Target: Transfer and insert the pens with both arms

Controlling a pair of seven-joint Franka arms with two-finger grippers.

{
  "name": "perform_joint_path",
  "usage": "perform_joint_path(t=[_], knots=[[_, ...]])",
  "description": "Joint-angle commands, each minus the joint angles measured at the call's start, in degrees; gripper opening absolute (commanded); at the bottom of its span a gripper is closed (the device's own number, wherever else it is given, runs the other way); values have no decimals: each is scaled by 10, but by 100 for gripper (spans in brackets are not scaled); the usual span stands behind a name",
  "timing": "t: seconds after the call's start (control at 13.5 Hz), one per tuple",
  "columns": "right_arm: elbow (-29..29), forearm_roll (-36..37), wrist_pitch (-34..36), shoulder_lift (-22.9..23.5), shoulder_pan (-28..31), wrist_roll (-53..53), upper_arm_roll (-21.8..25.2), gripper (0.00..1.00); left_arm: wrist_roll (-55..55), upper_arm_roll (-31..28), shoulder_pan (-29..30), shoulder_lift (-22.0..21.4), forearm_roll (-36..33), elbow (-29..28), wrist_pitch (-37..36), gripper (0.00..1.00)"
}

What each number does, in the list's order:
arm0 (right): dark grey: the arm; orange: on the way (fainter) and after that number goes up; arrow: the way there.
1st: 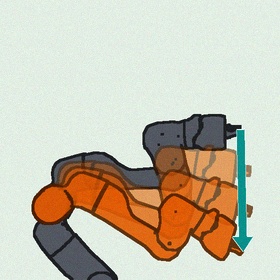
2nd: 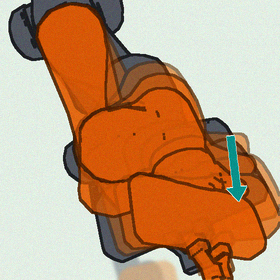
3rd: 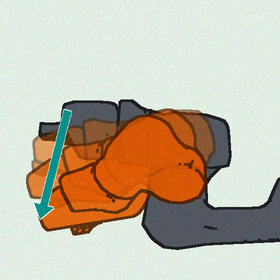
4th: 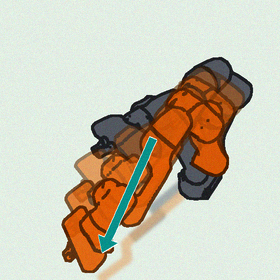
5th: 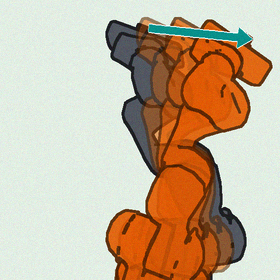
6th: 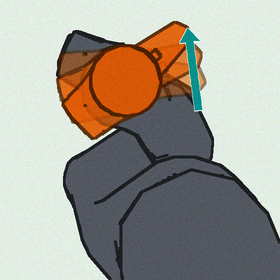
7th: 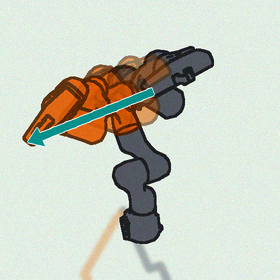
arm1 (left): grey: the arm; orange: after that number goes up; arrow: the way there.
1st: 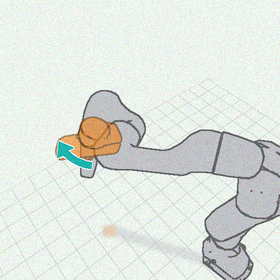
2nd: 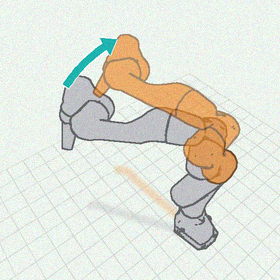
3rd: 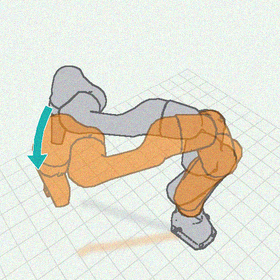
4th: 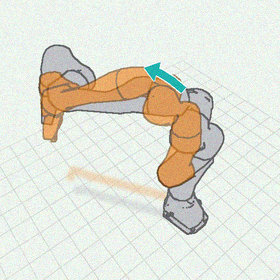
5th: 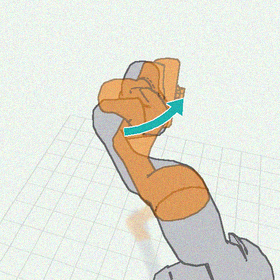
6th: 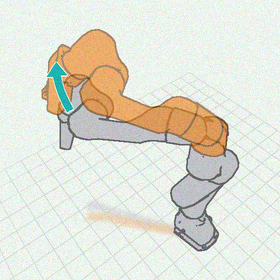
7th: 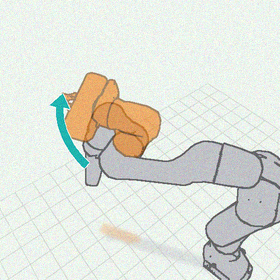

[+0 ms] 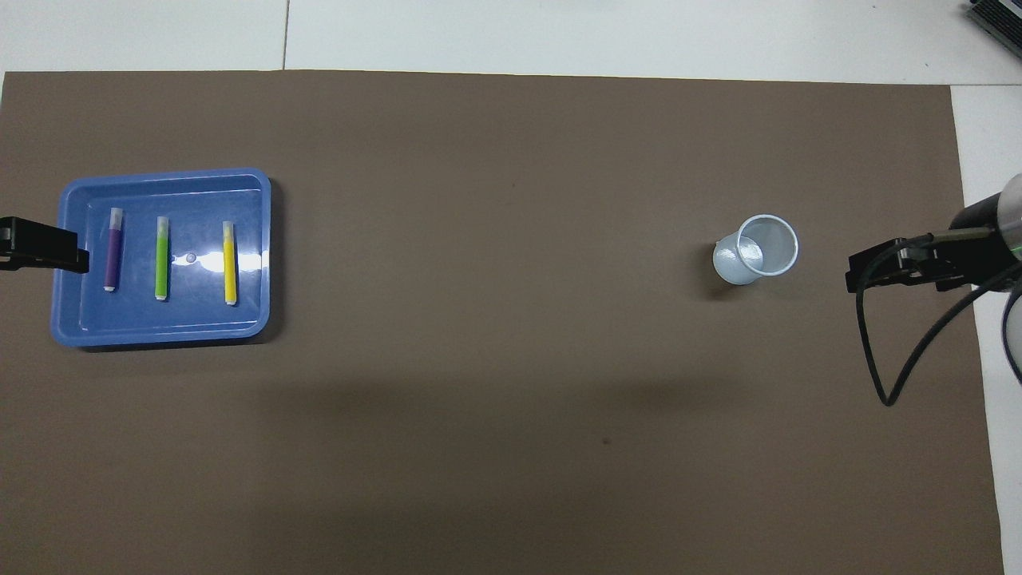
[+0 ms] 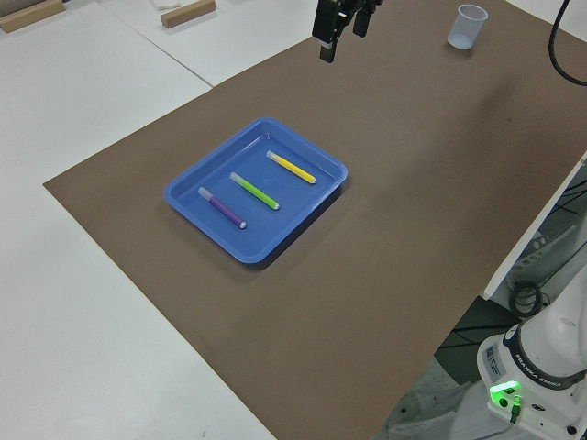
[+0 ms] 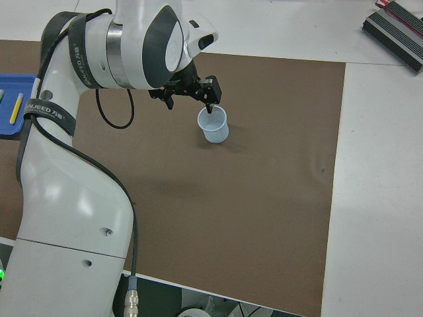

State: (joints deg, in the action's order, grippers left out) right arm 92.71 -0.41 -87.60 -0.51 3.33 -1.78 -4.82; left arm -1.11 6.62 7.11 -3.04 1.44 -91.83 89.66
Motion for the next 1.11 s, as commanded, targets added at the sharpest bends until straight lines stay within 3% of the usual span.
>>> perform_joint_path(t=[0.0, 0.96, 1.03], knots=[[25, -4, -7, -19, 4, -8, -3, 100, 8, -2, -1, -22, 5, -27, -3, 100], [25, -4, -9, -19, 7, 3, -3, 100, -1, -2, 1, -27, 5, -40, 12, 100], [25, -4, -9, -19, 9, 4, -3, 100, -1, -1, -1, -28, 5, -42, 11, 95]])
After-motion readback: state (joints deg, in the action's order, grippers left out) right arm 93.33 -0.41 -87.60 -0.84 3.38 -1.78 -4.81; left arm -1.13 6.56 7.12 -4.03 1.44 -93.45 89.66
